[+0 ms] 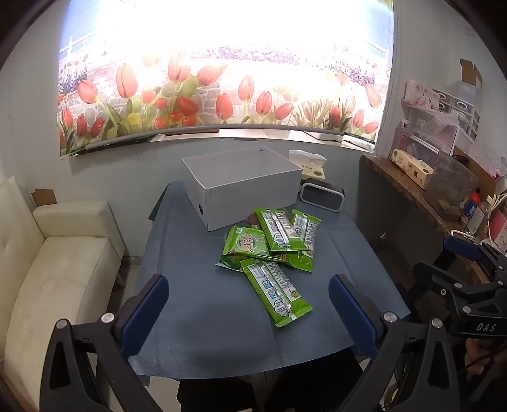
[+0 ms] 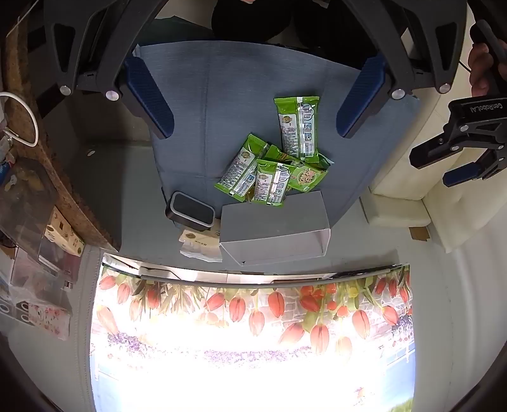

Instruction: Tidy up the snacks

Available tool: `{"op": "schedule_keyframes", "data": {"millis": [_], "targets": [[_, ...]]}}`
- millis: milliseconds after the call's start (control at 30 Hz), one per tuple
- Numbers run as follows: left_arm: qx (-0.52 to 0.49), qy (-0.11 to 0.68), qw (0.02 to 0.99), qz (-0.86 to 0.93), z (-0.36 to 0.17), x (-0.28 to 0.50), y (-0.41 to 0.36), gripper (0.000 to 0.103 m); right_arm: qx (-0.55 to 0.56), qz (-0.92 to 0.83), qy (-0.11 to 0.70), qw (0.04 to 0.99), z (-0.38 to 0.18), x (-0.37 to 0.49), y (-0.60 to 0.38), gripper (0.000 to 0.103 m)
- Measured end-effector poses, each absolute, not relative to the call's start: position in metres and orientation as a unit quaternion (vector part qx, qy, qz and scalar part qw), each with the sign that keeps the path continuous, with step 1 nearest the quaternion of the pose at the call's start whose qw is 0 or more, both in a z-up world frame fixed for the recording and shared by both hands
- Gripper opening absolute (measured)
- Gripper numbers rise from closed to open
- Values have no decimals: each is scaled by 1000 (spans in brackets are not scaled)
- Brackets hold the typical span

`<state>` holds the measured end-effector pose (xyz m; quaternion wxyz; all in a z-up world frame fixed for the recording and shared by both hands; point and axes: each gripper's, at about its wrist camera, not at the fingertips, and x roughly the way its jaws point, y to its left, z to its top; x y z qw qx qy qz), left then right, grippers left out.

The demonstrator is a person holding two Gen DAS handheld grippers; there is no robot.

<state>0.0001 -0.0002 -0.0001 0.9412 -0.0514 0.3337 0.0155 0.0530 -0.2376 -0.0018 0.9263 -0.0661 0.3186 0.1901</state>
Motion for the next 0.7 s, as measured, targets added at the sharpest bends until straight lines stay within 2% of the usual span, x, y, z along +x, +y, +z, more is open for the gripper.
{"op": "schedule_keyframes", "data": {"millis": [700], "targets": [[-46, 335, 941, 16, 0, -1, -3, 103, -74, 183, 318, 927, -1, 51, -236, 103]]}}
